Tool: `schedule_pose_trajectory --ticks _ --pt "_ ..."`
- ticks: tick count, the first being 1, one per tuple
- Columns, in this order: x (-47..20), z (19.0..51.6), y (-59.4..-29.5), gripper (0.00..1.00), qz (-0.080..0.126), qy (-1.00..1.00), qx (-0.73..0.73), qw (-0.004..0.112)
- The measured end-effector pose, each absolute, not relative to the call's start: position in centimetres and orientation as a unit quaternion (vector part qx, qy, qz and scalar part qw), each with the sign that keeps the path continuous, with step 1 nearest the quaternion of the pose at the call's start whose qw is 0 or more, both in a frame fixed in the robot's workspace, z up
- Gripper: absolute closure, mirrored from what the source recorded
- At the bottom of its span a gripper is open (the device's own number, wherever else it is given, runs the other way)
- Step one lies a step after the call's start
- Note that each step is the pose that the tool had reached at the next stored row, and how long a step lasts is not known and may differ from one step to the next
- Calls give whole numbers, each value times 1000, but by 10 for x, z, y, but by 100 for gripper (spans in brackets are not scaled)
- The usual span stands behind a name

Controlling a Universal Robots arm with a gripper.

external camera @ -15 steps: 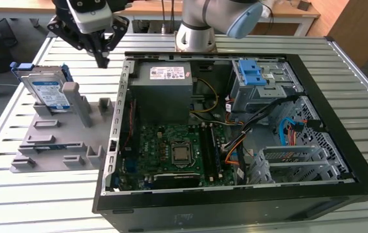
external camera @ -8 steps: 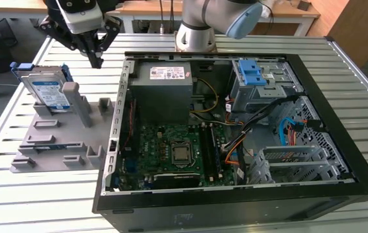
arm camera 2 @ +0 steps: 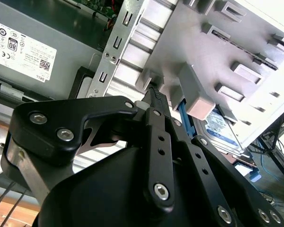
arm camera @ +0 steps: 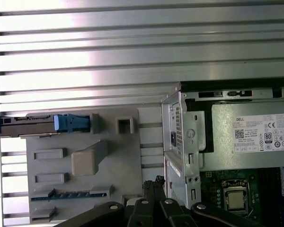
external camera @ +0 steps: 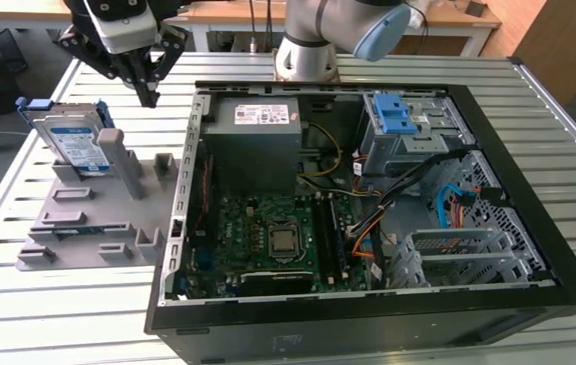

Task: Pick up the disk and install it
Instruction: 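Reach for the disk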

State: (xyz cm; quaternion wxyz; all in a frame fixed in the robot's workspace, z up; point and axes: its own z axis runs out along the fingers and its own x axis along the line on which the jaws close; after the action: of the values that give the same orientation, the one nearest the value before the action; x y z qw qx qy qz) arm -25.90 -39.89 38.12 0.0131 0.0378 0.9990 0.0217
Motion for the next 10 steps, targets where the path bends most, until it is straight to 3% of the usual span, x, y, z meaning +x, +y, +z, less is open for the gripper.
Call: schedule_pose_trajectory --ticks 10 --pt "-261 381 -399 89 22 999 38 13"
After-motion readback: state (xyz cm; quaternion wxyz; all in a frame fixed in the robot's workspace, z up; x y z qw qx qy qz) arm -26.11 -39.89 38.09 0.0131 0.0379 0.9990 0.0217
